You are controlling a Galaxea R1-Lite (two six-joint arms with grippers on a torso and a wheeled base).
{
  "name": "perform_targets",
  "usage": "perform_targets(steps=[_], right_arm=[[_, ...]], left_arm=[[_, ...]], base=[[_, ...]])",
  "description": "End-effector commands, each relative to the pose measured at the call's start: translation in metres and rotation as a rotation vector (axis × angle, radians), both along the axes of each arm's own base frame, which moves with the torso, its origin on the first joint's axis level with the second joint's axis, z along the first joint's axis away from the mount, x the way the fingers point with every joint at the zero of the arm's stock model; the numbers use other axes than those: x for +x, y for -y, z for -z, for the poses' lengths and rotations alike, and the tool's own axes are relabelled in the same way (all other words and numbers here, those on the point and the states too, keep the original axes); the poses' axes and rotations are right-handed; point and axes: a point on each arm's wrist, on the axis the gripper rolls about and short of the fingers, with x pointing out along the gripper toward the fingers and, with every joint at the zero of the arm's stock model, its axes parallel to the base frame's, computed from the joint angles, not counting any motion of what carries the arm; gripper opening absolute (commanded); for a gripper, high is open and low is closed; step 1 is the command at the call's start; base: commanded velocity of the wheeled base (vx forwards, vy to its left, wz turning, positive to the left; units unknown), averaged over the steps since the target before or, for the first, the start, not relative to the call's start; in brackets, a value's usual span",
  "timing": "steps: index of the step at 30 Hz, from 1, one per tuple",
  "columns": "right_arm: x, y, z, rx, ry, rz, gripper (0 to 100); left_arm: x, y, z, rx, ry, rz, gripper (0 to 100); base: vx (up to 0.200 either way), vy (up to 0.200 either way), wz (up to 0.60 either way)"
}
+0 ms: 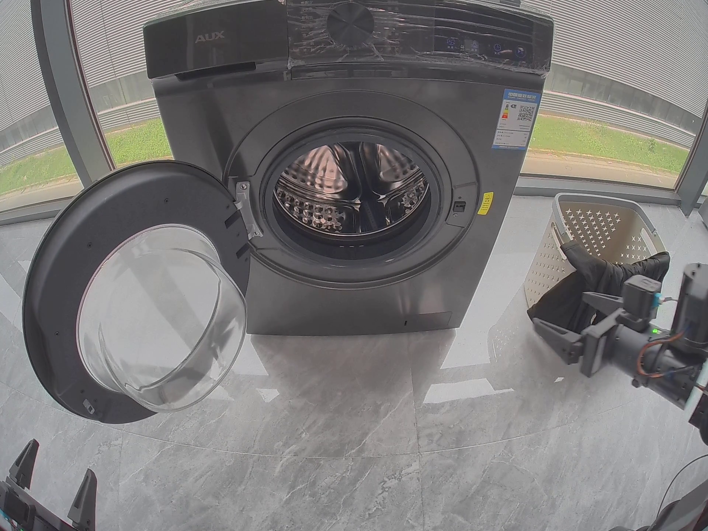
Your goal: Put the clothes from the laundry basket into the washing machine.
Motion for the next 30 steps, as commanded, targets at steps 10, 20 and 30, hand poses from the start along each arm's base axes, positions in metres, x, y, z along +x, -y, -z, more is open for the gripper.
perform_targets(steps=[10, 20, 30], right_arm=[[-0.138, 0.076, 0.01, 0.024, 0.315, 0.263, 100], [-0.192, 0.082, 0.046, 0.034, 0.32, 0.295, 100], [-0.214, 0.081, 0.082, 0.045, 0.235, 0.348, 100]], left_arm=[[0.0, 0.0, 0.005, -0.002, 0.001, 0.0, 100], [0.0, 0.0, 0.005, 0.0, 0.001, 0.0, 100], [0.0, 0.0, 0.005, -0.002, -0.001, 0.0, 100]], base=[[0.0, 0.0, 0.0], [0.0, 0.0, 0.0], [0.0, 0.0, 0.0]])
